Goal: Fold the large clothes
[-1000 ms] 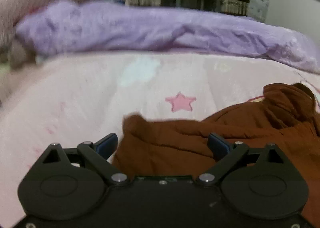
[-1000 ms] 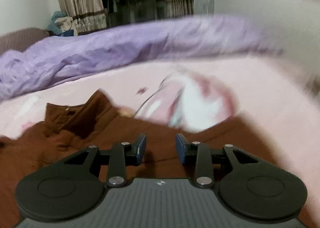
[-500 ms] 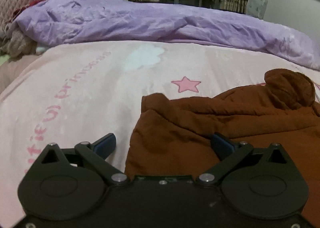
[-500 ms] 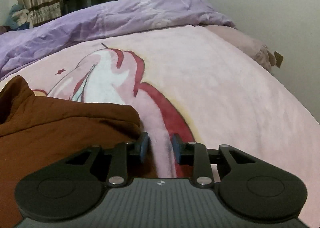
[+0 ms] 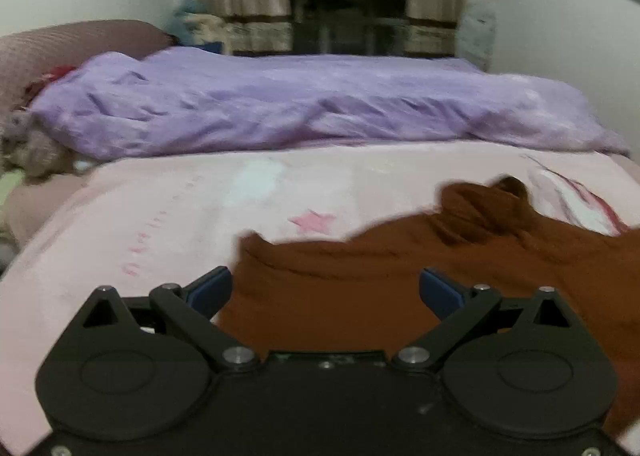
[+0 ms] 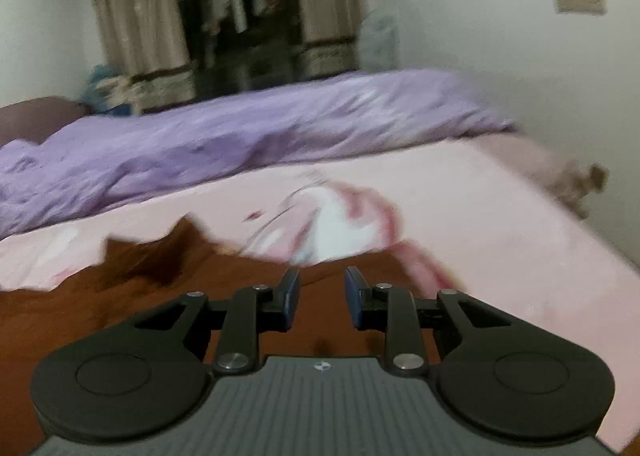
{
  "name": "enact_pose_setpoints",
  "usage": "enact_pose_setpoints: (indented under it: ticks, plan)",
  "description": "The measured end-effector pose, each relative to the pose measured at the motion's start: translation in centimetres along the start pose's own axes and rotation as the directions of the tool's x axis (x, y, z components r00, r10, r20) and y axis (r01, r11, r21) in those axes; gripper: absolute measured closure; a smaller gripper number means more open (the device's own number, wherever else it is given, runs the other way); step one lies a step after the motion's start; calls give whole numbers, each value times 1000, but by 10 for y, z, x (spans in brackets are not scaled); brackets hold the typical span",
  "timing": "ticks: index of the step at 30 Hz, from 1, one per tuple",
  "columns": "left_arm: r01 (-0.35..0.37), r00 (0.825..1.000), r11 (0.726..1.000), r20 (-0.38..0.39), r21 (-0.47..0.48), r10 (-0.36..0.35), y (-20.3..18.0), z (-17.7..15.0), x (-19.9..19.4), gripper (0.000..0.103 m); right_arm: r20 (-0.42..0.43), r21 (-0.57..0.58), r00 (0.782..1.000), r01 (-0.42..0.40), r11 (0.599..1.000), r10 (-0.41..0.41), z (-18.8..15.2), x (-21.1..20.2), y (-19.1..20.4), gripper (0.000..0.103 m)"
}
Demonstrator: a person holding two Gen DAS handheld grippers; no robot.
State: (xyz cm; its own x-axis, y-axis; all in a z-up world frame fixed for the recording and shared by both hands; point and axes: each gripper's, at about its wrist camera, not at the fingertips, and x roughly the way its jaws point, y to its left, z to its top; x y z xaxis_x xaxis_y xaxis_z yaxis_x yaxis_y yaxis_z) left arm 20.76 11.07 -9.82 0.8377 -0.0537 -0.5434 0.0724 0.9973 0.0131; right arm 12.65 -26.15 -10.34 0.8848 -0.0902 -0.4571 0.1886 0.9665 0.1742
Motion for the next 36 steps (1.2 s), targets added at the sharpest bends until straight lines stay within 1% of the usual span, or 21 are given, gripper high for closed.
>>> enact_pose_setpoints:
  ticks: [1,2,3,4,5,7,8,10,12,14,16,18,20,23,25,26,27,29,31,33,36]
  plan:
    - [9,1000,1000,-25,12,-8,-5,-6,4,1,-22,-10,1000,-9,1000,9,-5,6,6,71]
    - [1,996,1000,-85,17,1,-10,-12,14,1,-54,-22,999,-1,1000,0,-10,16,11,71]
    - [-13,985,1000,-172,11,14,-14,-20,27,1,-104,-26,994,16,1000,-18,-17,30,14,71]
    - [-19,973,1000,-231,5,20,-18,-28,39,0,-142,-26,989,29,999,-32,-25,40,15,70]
    - [-19,970,1000,-241,-10,16,-20,-37,46,0,-156,-25,987,36,999,-40,-35,51,16,70]
    - [6,982,998,-189,-69,-19,-15,-50,50,0,-99,-22,994,46,999,-48,-46,56,17,70]
    - [19,983,995,-180,-96,-36,-11,-52,51,0,-97,-29,994,53,998,-56,-46,56,19,70]
    - [32,983,993,-176,-111,-51,-7,-51,50,0,-113,-42,991,64,997,-68,-41,53,22,70]
    - [26,982,995,-186,-100,-44,-6,-47,47,0,-128,-28,989,66,997,-69,-35,52,21,70]
    - [-10,978,996,-206,-91,-9,-10,-38,39,0,-151,14,986,67,998,-64,-28,44,21,70]
    - [-17,982,997,-191,-77,1,-19,-28,22,1,-153,35,988,30,999,-24,-24,21,29,70]
    - [23,989,997,-144,-75,-33,-31,-19,1,1,-138,14,990,-23,1000,25,-20,1,44,70]
    - [66,989,997,-126,-49,-71,-49,-14,-13,0,-132,-15,990,-58,998,56,-16,-13,60,70]
    - [99,984,995,-149,20,-95,-74,-21,-20,0,-154,-56,986,-70,996,61,-19,-18,83,68]
    - [105,974,994,-206,40,-94,-85,-30,-14,0,-200,-68,978,-81,994,66,-25,-10,94,65]
    - [117,964,992,-245,46,-102,-90,-35,-11,0,-236,-69,969,-85,994,67,-31,-2,97,65]
    - [119,963,991,-250,63,-100,-95,-40,-12,0,-279,-63,958,-83,995,63,-37,8,98,64]
    - [105,968,990,-239,98,-79,-102,-46,-14,0,-306,-34,950,-71,997,58,-48,18,97,63]
    - [98,968,987,-242,124,-65,-106,-46,-13,0,-298,-7,952,-76,997,71,-51,18,94,63]
    - [101,968,989,-239,110,-72,-103,-45,-16,0,-297,-10,952,-81,997,74,-47,12,94,60]
    - [99,973,991,-217,85,-79,-95,-36,-21,0,-287,-25,956,-68,997,58,-41,2,94,52]
